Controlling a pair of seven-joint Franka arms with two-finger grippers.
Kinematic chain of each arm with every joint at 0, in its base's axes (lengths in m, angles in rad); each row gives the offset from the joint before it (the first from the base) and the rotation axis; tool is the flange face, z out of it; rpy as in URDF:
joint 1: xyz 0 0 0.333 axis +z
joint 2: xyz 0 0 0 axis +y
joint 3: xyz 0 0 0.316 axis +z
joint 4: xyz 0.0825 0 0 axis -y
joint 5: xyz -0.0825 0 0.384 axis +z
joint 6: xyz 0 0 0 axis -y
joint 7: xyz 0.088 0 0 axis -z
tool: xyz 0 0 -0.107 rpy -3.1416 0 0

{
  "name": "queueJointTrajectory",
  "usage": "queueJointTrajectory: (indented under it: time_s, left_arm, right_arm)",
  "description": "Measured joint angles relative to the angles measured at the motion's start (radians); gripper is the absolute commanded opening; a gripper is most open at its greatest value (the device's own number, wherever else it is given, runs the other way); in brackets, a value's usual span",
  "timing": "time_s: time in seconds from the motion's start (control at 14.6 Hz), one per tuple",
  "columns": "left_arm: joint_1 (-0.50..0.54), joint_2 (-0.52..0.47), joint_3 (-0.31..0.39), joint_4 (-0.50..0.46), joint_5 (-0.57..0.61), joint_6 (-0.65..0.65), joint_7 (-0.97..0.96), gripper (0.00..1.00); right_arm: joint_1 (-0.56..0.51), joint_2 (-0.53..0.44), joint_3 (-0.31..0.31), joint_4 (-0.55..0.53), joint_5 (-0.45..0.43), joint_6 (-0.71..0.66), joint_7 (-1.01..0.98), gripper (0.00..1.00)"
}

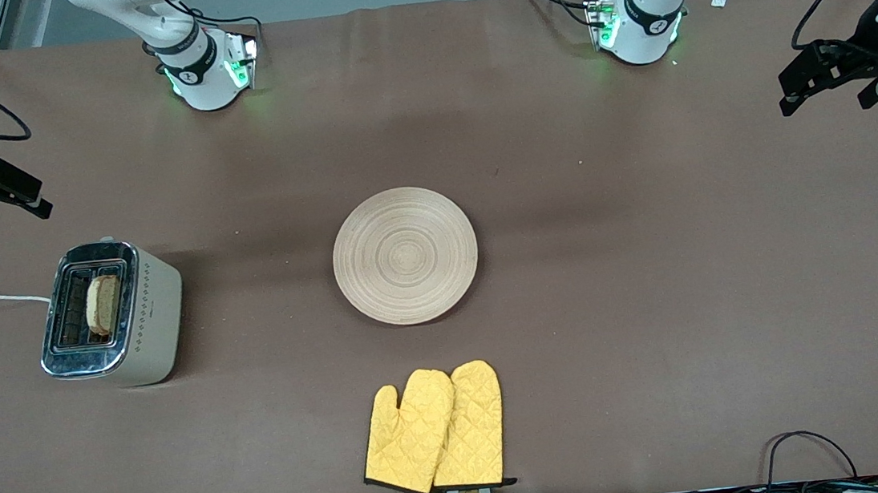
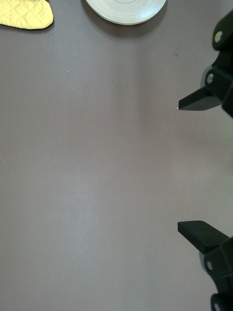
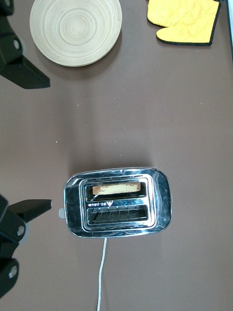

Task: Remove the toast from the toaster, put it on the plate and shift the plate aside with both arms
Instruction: 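Reach the right gripper down to the bread slice in the toaster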

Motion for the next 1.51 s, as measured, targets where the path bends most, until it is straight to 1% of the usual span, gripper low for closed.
queueJointTrajectory:
  time_s: [0.55,0.75,0.82,1.1,1.24,1.37,1.51]
  left_arm:
    - [0.000,0.000,0.001,0.000,0.000,0.000,0.000,1.00]
    - [0.001,0.000,0.002,0.000,0.000,0.000,0.000,1.00]
    - [0.002,0.000,0.002,0.001,0.000,0.000,0.000,1.00]
    - [0.002,0.000,0.003,0.001,0.000,0.000,0.000,1.00]
    - [0.002,0.000,0.003,0.001,0.000,0.000,0.000,1.00]
    - [0.002,0.000,0.003,0.001,0.000,0.000,0.000,1.00]
    - [0.002,0.000,0.003,0.001,0.000,0.000,0.000,1.00]
  right_arm:
    - [0.000,0.002,-0.002,0.000,-0.002,-0.004,0.000,1.00]
    - [-0.009,0.042,-0.010,-0.007,-0.008,-0.003,-0.005,1.00]
    - [-0.012,0.069,-0.013,-0.019,-0.019,0.020,-0.007,1.00]
    - [-0.049,0.175,-0.016,-0.096,-0.040,0.196,-0.032,1.00]
    - [-0.074,0.216,-0.017,-0.123,-0.040,0.267,-0.049,1.00]
    - [-0.092,0.252,-0.018,-0.174,-0.040,0.374,-0.054,1.00]
    - [-0.097,0.285,-0.019,-0.226,-0.040,0.442,-0.056,1.00]
